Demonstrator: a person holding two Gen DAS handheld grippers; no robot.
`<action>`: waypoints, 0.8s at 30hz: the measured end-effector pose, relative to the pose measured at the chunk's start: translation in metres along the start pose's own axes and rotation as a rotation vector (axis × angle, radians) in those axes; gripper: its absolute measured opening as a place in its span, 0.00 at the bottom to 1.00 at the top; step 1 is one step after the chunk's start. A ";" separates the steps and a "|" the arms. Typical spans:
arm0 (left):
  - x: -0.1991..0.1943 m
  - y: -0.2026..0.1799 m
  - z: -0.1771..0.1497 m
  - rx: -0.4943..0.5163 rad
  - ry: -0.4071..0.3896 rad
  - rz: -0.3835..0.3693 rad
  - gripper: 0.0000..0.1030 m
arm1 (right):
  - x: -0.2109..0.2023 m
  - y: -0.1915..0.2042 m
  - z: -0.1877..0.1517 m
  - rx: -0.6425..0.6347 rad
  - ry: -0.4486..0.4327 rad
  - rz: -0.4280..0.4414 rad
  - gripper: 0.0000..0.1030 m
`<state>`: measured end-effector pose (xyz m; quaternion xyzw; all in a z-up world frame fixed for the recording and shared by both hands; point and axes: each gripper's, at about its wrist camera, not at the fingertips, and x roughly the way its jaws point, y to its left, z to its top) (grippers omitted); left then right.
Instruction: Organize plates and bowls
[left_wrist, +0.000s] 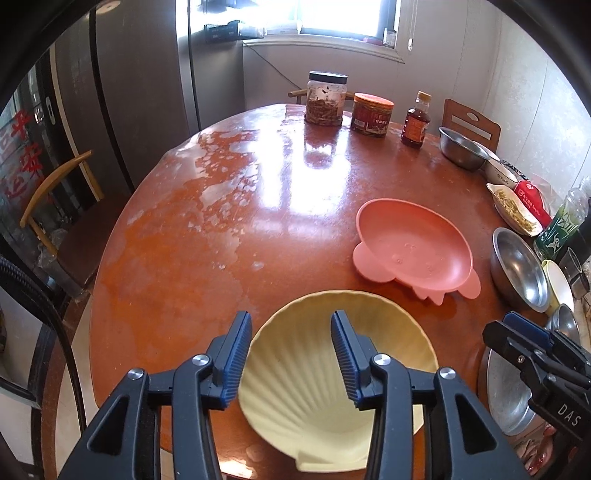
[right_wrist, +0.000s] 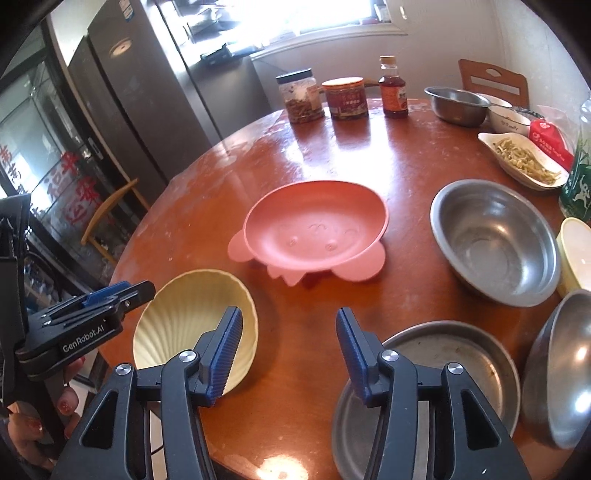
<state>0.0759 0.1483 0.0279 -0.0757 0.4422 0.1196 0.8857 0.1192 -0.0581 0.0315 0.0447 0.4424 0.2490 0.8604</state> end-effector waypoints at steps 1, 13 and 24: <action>0.000 -0.003 0.002 0.007 -0.002 0.002 0.45 | -0.001 -0.001 0.002 0.001 -0.004 0.004 0.53; 0.011 -0.037 0.040 0.057 -0.018 -0.013 0.50 | 0.000 -0.023 0.032 0.043 -0.039 -0.018 0.55; 0.050 -0.050 0.070 0.087 0.030 -0.012 0.51 | 0.026 -0.039 0.055 0.087 0.000 -0.052 0.55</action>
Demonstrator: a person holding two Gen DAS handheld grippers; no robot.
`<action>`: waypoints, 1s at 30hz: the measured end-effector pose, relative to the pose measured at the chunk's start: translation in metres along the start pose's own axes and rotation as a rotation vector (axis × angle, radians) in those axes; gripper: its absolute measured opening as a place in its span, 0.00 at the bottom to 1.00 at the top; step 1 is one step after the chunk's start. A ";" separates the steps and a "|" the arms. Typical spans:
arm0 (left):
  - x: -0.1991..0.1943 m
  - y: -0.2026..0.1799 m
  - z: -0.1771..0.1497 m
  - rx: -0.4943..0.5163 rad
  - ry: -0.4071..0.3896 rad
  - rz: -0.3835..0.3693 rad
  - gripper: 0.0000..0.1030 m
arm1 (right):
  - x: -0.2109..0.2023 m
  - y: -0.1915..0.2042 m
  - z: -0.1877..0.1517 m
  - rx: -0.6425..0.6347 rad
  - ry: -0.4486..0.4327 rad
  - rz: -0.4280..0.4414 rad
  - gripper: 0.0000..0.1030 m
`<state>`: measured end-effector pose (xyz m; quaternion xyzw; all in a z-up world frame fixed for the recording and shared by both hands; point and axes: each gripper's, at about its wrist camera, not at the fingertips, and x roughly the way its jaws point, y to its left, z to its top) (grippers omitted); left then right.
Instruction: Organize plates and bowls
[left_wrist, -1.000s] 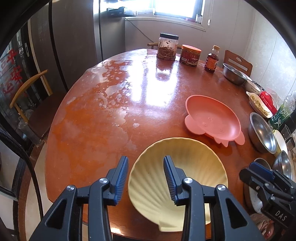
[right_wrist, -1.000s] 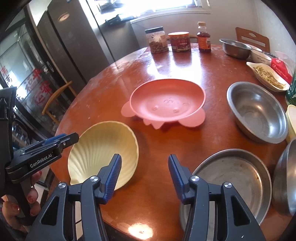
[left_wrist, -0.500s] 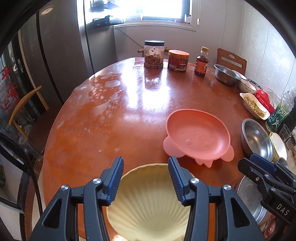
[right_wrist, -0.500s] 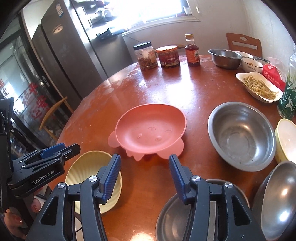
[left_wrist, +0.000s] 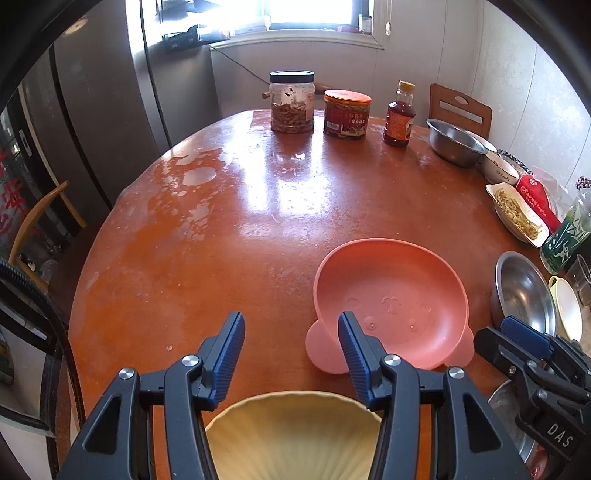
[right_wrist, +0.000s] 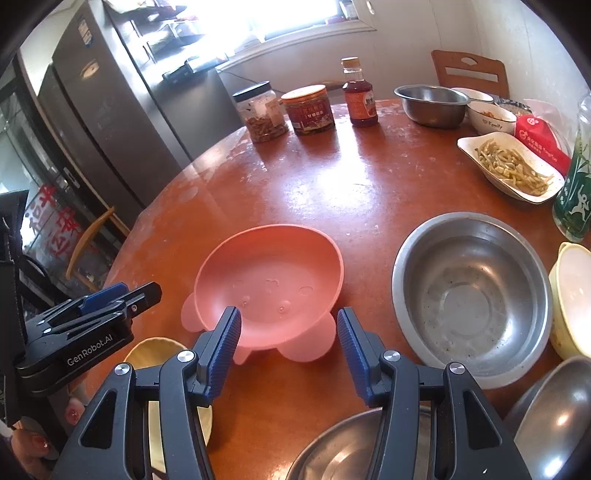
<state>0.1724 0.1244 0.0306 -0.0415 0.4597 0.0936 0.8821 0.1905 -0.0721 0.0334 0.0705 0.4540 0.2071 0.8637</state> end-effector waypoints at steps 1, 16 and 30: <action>0.004 -0.001 0.002 0.005 0.005 -0.005 0.51 | 0.003 0.000 0.001 0.000 0.002 -0.003 0.55; 0.054 -0.007 0.013 0.030 0.119 -0.061 0.54 | 0.048 -0.005 0.007 0.011 0.099 -0.068 0.55; 0.072 -0.018 0.006 0.067 0.165 -0.108 0.40 | 0.065 0.001 0.002 -0.055 0.127 -0.073 0.37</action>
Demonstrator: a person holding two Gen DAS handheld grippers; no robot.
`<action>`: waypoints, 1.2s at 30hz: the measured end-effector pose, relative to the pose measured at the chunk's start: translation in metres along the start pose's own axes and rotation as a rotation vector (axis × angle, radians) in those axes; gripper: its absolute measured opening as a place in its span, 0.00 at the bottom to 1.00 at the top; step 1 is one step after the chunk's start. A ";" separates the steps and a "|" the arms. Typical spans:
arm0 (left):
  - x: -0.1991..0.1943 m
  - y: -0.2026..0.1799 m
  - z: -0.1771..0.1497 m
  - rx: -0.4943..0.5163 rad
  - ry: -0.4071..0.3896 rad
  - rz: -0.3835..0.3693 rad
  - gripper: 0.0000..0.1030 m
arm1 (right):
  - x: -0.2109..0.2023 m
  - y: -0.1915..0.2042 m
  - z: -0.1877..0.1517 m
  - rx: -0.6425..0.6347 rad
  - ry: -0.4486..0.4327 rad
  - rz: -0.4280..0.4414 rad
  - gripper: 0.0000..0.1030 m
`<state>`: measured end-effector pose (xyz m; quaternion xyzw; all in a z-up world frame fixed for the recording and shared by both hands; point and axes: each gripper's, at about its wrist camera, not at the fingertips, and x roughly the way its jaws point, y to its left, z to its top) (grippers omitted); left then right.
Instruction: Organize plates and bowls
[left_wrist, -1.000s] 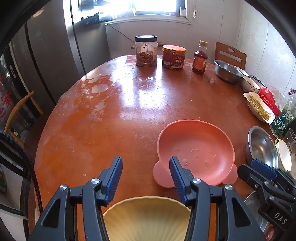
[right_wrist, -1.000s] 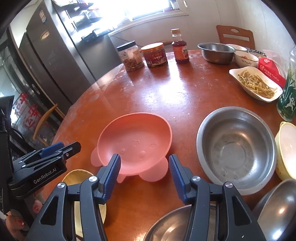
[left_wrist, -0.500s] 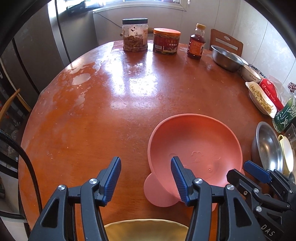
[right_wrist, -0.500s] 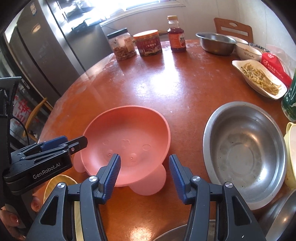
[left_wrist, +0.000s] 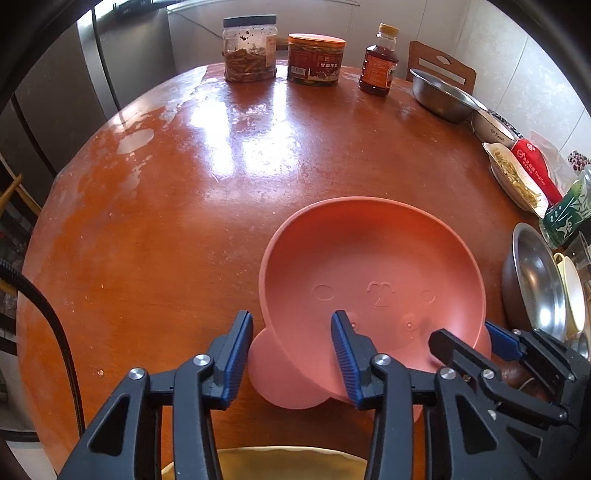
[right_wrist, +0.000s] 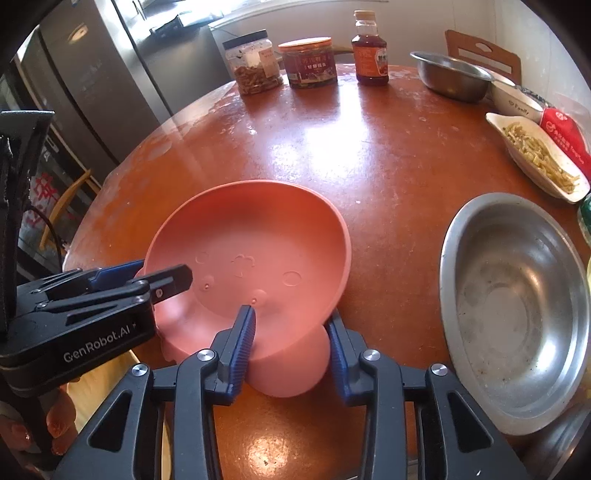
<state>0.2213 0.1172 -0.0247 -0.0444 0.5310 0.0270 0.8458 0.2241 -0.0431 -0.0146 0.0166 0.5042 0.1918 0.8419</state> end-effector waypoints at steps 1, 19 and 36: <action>0.000 0.000 0.000 0.000 0.001 0.001 0.39 | 0.000 -0.001 0.000 0.003 -0.001 -0.003 0.36; -0.048 0.002 -0.015 0.010 -0.101 0.022 0.39 | -0.033 0.010 0.000 -0.012 -0.086 0.024 0.36; -0.112 0.018 -0.048 -0.029 -0.208 0.023 0.39 | -0.087 0.046 -0.018 -0.073 -0.192 0.062 0.36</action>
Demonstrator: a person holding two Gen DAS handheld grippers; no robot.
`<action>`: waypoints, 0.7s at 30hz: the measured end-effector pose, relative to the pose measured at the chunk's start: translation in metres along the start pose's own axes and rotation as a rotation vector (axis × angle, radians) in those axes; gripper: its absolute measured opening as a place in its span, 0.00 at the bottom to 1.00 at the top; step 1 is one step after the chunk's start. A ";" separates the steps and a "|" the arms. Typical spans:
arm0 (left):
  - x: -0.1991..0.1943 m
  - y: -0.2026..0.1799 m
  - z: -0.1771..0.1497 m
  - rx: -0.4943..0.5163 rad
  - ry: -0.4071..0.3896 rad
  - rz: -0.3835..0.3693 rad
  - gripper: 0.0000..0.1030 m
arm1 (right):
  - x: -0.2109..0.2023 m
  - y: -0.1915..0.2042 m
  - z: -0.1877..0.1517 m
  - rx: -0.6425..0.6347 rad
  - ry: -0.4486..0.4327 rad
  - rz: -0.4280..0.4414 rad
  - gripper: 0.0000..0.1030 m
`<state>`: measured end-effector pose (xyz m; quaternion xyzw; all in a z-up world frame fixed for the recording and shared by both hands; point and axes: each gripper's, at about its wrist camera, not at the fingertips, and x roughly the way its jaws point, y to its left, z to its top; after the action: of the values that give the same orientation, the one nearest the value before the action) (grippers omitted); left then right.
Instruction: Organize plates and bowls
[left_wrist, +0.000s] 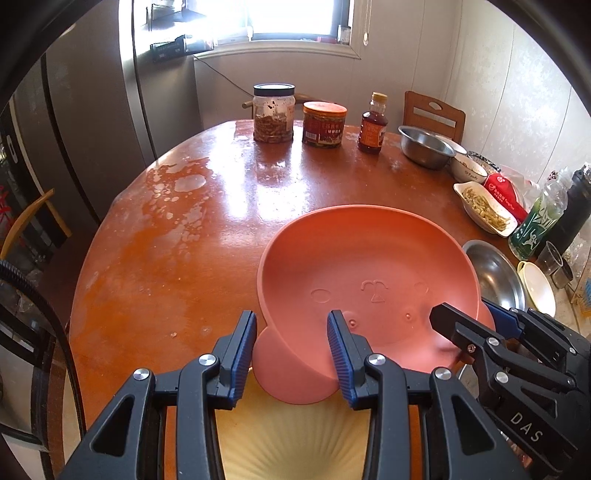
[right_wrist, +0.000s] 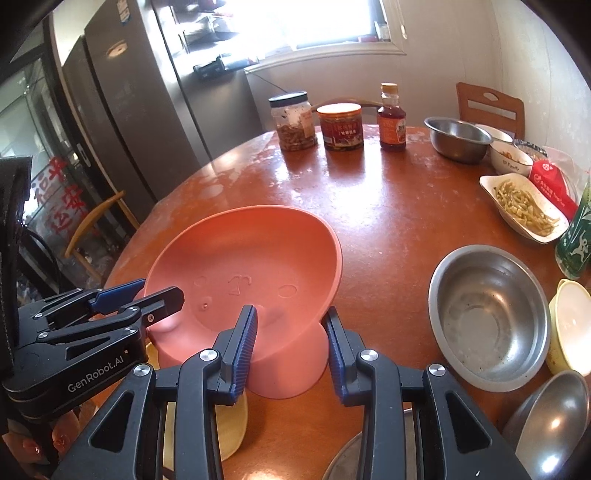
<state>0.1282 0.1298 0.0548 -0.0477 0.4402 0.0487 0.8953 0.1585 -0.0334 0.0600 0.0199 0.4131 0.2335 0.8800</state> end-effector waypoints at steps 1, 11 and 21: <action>-0.004 0.001 -0.002 -0.003 -0.006 0.001 0.39 | -0.002 0.002 0.000 -0.004 -0.005 0.003 0.36; -0.035 0.023 -0.026 -0.029 -0.043 0.032 0.39 | -0.020 0.035 -0.012 -0.058 -0.025 0.028 0.36; -0.051 0.040 -0.050 -0.048 -0.047 0.052 0.39 | -0.023 0.060 -0.030 -0.090 -0.014 0.051 0.37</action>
<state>0.0530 0.1610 0.0632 -0.0566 0.4188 0.0837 0.9024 0.0999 0.0053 0.0706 -0.0073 0.3955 0.2741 0.8766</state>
